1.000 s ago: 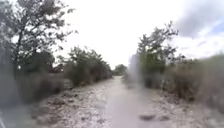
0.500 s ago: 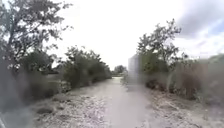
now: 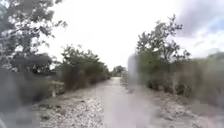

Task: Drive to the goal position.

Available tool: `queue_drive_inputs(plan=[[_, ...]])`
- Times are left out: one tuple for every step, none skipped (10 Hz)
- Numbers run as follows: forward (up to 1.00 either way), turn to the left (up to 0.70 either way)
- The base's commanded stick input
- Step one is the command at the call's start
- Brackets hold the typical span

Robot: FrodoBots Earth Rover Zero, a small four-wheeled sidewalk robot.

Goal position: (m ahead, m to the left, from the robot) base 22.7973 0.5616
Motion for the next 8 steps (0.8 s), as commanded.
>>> queue_drive_inputs(plan=[[0.69, 0.01], [0.69, 0.01], [0.69, 0.01], [0.69, 0.01], [0.69, 0.01], [0.69, 0.01], [0.69, 0.04], [0.69, 0.14]])
